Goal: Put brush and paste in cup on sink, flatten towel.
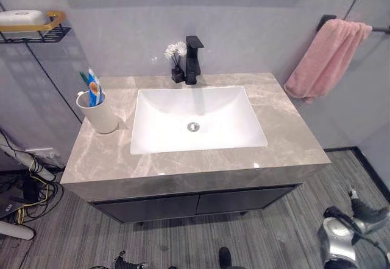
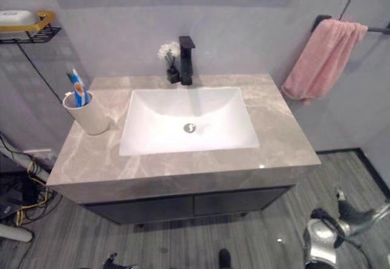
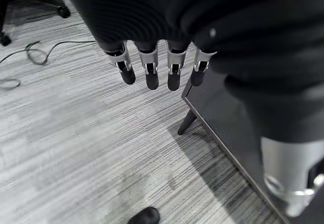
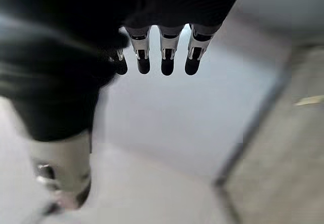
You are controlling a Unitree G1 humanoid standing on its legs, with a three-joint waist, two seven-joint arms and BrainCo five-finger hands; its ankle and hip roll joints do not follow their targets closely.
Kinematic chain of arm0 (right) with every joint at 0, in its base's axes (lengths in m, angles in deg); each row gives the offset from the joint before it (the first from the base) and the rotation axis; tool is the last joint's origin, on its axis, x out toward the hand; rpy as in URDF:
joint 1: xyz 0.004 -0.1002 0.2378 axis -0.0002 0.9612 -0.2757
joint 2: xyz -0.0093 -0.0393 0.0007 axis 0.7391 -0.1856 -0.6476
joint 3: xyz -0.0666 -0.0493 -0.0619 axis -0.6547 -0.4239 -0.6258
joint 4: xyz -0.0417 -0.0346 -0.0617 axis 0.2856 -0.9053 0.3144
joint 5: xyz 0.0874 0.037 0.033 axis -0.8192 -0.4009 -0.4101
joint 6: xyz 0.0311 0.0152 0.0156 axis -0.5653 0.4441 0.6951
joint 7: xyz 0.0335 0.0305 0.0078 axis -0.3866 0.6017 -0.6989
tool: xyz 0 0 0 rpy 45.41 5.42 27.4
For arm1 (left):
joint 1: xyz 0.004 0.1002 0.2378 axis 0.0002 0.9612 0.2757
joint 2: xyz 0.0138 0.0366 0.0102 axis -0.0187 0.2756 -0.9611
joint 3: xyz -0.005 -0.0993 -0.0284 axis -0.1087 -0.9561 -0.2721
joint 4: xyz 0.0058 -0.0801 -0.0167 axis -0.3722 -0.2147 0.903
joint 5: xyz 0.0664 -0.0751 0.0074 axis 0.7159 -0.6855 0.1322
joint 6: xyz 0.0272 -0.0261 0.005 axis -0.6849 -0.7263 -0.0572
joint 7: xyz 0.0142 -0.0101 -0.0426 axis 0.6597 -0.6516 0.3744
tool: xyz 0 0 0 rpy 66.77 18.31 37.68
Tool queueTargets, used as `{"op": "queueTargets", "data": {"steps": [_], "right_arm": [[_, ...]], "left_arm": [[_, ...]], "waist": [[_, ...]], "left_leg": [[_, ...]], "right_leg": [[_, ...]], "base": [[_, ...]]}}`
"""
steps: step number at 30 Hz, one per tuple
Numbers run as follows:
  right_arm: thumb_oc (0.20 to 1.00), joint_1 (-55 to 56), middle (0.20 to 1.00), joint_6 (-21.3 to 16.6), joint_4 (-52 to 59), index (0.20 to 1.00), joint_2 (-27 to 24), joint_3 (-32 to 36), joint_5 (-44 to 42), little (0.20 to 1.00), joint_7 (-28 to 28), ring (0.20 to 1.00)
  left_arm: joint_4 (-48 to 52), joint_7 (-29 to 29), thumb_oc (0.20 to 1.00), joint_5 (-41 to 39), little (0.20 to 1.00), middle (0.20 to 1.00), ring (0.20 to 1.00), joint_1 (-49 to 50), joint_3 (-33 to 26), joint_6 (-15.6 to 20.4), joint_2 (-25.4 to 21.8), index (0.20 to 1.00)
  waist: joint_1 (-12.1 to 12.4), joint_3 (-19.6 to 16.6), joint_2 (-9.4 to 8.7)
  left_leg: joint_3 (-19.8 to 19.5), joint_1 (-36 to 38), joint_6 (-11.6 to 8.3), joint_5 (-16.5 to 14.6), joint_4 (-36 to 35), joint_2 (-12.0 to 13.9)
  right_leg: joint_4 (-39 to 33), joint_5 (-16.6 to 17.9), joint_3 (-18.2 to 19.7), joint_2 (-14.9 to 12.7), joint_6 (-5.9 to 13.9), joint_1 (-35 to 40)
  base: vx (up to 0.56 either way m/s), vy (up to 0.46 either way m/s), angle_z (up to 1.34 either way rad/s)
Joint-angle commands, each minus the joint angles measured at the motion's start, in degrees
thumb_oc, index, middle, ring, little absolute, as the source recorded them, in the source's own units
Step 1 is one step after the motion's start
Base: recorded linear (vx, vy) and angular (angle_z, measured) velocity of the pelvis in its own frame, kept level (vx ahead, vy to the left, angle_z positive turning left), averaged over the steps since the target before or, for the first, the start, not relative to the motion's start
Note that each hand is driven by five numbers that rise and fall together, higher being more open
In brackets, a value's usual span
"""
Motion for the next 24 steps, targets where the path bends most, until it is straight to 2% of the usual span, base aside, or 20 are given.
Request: {"op": "queueTargets", "data": {"steps": [1,2,3,5,7,8,10,13,15,20,21,23,24], "right_arm": [[1.000,-4.62,1.000,5.41,-16.67,1.000,-1.55,-12.80,-1.28,1.000,-16.73,1.000],[1.000,-5.24,1.000,6.33,-19.44,1.000,-1.24,-15.62,-1.15,1.000,-20.38,1.000],[1.000,-5.41,1.000,6.21,-19.67,1.000,-1.28,-15.72,-1.23,1.000,-20.49,1.000],[1.000,-4.63,1.000,7.77,-24.91,1.000,-0.14,-22.43,3.80,1.000,-26.47,1.000],[1.000,-3.52,1.000,8.92,-25.79,1.000,0.95,-28.98,10.65,1.000,-29.55,1.000],[1.000,-2.52,1.000,9.69,-26.94,1.000,1.86,-34.55,17.00,1.000,-32.89,1.000],[1.000,-1.41,1.000,9.95,-26.86,1.000,2.08,-38.29,21.77,1.000,-34.53,1.000],[1.000,-0.46,1.000,10.30,-27.55,1.000,2.16,-39.34,22.54,1.000,-36.52,1.000],[1.000,-1.25,1.000,10.53,-27.45,1.000,1.73,-37.64,21.59,1.000,-35.78,1.000],[1.000,-2.97,1.000,9.72,-23.56,1.000,-0.71,-38.33,22.16,1.000,-35.85,1.000],[1.000,-3.22,1.000,9.81,-23.98,1.000,-0.99,-38.37,22.39,1.000,-35.97,1.000],[1.000,-5.01,1.000,10.14,-23.69,1.000,-3.03,-38.50,22.72,1.000,-36.65,1.000],[1.000,-5.29,1.000,10.22,-23.94,1.000,-3.57,-38.51,22.99,1.000,-36.96,1.000]], "left_arm": [[-0.82,-0.80,1.000,-0.79,1.000,1.000,1.000,-1.25,-0.19,2.78,0.05,1.000],[-0.72,-1.84,1.000,-0.97,1.000,1.000,1.000,-1.47,0.01,2.72,-0.44,1.000],[-0.69,-1.88,1.000,-0.98,1.000,1.000,1.000,-1.47,-0.07,2.71,-0.47,1.000],[-0.60,-4.66,1.000,0.03,1.000,1.000,1.000,-2.45,1.67,3.22,-2.21,1.000],[-0.62,-6.20,1.000,1.17,1.000,1.000,1.000,-3.26,2.63,3.57,-3.19,1.000],[-0.64,-6.63,1.000,1.81,1.000,1.000,1.000,-3.74,2.99,3.75,-3.47,1.000],[-0.46,-7.58,1.000,2.29,1.000,1.000,1.000,-3.95,3.26,3.92,-3.85,1.000],[0.55,-8.48,1.000,1.95,1.000,1.000,1.000,-3.93,3.68,4.14,-3.71,1.000],[2.54,-9.63,1.000,0.75,1.000,1.000,1.000,-4.40,4.23,4.60,-3.81,1.000],[8.36,-12.38,1.000,-1.79,1.000,1.000,1.000,-4.07,4.86,5.61,-5.90,1.000],[9.47,-12.73,1.000,-2.07,1.000,1.000,1.000,-3.95,5.05,5.60,-6.19,1.000],[16.19,-14.55,1.000,-3.08,1.000,1.000,1.000,-3.19,5.89,5.87,-8.39,1.000],[18.31,-15.21,1.000,-3.51,1.000,1.000,1.000,-2.84,5.98,6.03,-9.07,1.000]], "waist": [[2.38,4.15,0.93],[2.61,4.64,0.69],[2.51,4.63,0.70],[1.84,5.38,0.46],[1.85,5.34,0.03],[2.07,5.40,-0.04],[2.50,4.64,0.19],[2.35,4.22,0.54],[2.16,3.98,1.16],[1.50,4.76,1.84],[1.51,5.01,2.02],[1.84,7.19,2.46],[1.97,7.52,2.68]], "left_leg": [[3.39,-0.39,0.67,-0.77,1.21,1.02],[4.00,-1.04,0.45,-0.36,1.56,1.37],[3.96,-1.09,0.42,-0.41,1.62,1.41],[3.14,-2.15,0.40,0.13,2.64,1.54],[1.94,-2.81,0.39,0.43,3.00,1.11],[1.13,-3.05,0.25,0.64,2.92,0.97],[0.12,-2.76,-0.18,0.72,2.62,1.12],[-1.16,-2.11,-0.55,0.63,2.73,1.29],[-2.50,-1.78,-1.12,0.43,3.55,1.61],[-3.82,-2.78,-2.14,-0.24,6.90,2.05],[-3.98,-3.16,-2.31,-0.45,7.99,1.91],[-4.45,-6.59,-3.70,-1.47,15.33,1.08],[-5.09,-7.15,-3.82,-1.56,15.99,0.96]], "right_leg": [[5.58,-0.23,-2.89,-0.04,2.41,0.00],[6.74,-0.67,-3.61,1.31,1.86,-0.96],[6.94,-0.80,-3.64,1.33,1.83,-1.07],[9.42,-4.30,-0.90,6.20,0.27,-1.68],[8.59,-5.46,1.01,7.20,-1.05,-0.66],[8.16,-5.64,1.38,7.72,-1.80,-0.23],[7.19,-6.06,0.51,8.07,-2.39,0.96],[6.44,-6.50,-0.66,8.31,-2.88,2.31],[5.88,-7.04,-1.79,8.54,-3.65,3.47],[5.71,-7.60,-2.28,9.06,-4.72,4.26],[5.68,-7.75,-2.40,9.05,-4.85,4.41],[6.39,-8.33,-2.87,8.70,-5.69,4.42],[6.48,-8.46,-2.79,8.81,-5.89,4.51]], "base": [[-0.16,-0.064,-0.32],[-0.16,-0.067,-0.61],[-0.10,-0.044,-0.93],[-0.04,-0.048,-0.59],[0.01,-0.081,0.40],[0.04,-0.117,0.35],[0.06,-0.111,0.25],[0.08,-0.115,0.33],[0.10,-0.159,0.40],[0.03,-0.135,0.22],[-0.01,-0.098,0.07],[-0.03,-0.127,0.20],[-0.01,-0.057,0.35]]}}
